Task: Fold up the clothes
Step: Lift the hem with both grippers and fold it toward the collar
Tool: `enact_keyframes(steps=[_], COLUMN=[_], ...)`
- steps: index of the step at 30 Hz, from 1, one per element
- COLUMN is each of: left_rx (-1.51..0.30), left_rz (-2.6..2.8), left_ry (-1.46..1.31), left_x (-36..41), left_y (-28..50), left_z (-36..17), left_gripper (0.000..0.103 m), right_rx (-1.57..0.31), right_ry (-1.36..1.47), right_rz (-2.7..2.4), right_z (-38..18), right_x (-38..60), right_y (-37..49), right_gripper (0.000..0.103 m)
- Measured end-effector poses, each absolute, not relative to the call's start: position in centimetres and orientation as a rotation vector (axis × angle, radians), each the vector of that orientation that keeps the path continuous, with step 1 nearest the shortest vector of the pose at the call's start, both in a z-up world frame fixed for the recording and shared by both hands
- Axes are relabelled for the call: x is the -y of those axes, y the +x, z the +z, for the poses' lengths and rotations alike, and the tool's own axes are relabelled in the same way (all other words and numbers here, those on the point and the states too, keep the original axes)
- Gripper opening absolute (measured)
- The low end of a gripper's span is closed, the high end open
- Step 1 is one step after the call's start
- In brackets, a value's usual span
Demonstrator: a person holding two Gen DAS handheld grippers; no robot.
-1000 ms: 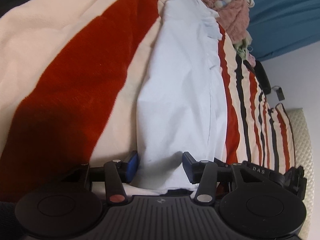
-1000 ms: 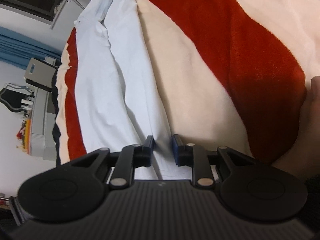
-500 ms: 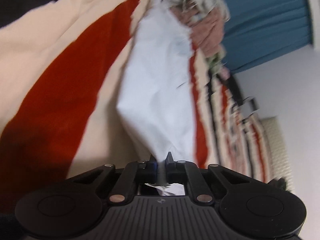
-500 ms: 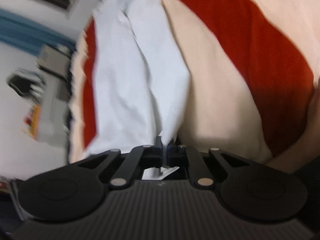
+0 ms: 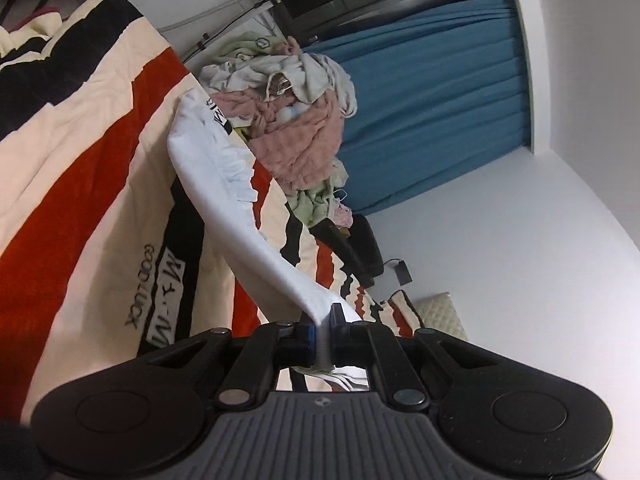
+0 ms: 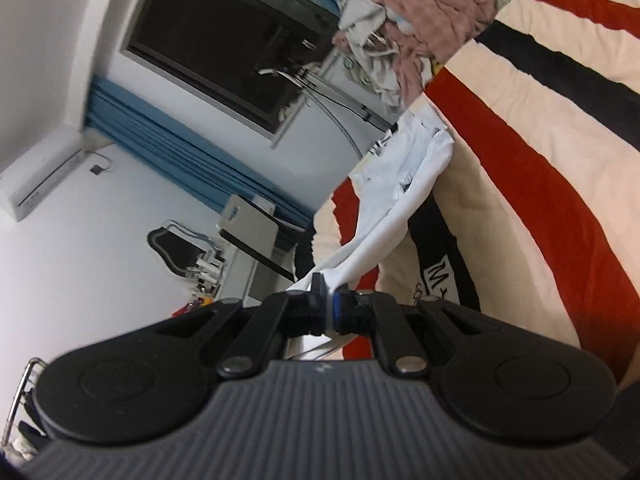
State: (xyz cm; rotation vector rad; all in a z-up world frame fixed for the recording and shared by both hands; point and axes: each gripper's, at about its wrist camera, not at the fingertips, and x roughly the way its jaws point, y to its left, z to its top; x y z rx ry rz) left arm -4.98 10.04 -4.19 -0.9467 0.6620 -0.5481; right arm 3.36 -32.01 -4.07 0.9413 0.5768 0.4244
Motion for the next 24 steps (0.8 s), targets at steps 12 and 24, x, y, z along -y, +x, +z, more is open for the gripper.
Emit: enact_keyframes(steps=[12, 24], left_rx=[-0.837, -0.853], left_rz=[-0.511, -0.472], left_ry=[-0.970, -0.939], left_x=[-11.0, -9.6], left_y=[-10.1, -0.3], left_z=[-10.7, -9.8], left_gripper=[0.006, 0.007], right_rx=[-0.633, -0.588], right_ry=[1.100, 1.160], right_rz=[0.337, 0.278], right_z=[-12.2, -11.8], right_x=[31.9, 32.3], right_y=[-4.1, 2.9], right_gripper=[0.007, 0.007])
